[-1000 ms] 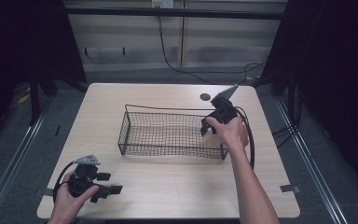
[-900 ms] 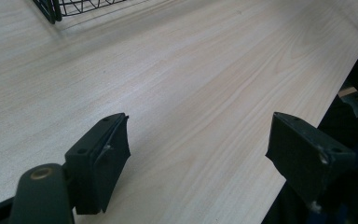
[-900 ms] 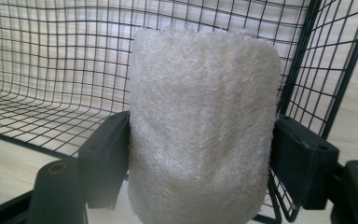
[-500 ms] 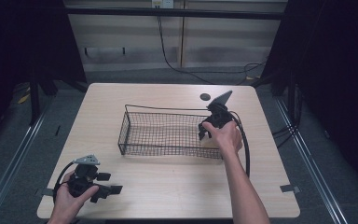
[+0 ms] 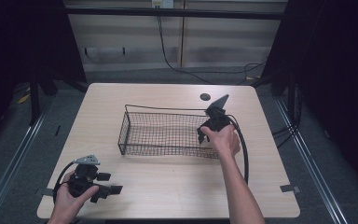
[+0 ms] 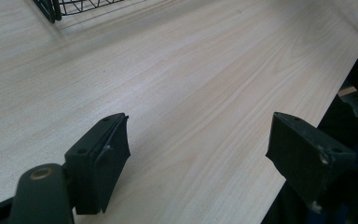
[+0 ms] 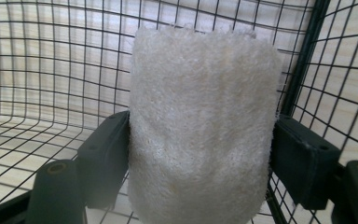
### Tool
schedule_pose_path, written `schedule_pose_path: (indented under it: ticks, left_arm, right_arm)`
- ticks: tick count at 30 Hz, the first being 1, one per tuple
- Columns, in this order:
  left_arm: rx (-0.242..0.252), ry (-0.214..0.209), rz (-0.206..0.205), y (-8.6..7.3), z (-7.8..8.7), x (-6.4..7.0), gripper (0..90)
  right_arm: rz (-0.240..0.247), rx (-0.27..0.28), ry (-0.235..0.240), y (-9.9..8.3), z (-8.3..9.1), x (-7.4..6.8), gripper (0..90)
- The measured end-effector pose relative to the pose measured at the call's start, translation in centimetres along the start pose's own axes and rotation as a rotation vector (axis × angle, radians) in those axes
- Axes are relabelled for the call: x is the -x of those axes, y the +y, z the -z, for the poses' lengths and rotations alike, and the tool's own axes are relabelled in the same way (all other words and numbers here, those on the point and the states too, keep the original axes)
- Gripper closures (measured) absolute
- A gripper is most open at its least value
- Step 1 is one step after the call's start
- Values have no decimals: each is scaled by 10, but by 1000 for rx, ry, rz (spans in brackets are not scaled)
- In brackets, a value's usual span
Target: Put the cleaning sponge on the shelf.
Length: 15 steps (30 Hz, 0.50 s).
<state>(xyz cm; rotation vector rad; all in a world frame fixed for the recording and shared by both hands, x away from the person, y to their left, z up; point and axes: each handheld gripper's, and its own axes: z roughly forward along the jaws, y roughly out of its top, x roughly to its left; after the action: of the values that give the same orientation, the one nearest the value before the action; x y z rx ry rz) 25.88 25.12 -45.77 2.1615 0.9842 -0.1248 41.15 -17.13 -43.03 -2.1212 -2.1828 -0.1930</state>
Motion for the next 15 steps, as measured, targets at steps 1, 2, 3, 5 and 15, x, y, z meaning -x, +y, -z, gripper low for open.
schedule_pose_path:
  ticks: [1,2,3,5,15]
  left_arm:
    - [1,-1,1,0,0,0,203]
    - [1,-5,3,0,0,0,203]
    - [3,-7,2,0,0,0,203]
    - [4,-5,0,0,0,0,203]
    - [-3,-4,-1,0,0,0,203]
  right_arm:
    - [2,-1,-4,0,-1,0,257]
    - [-3,-4,-5,0,-3,0,257]
    - [-7,-3,-5,0,-5,1,257]
    - [-24,-2,-20,-1,-9,3,256]
    - [-18,-1,-1,-3,-9,4,253]
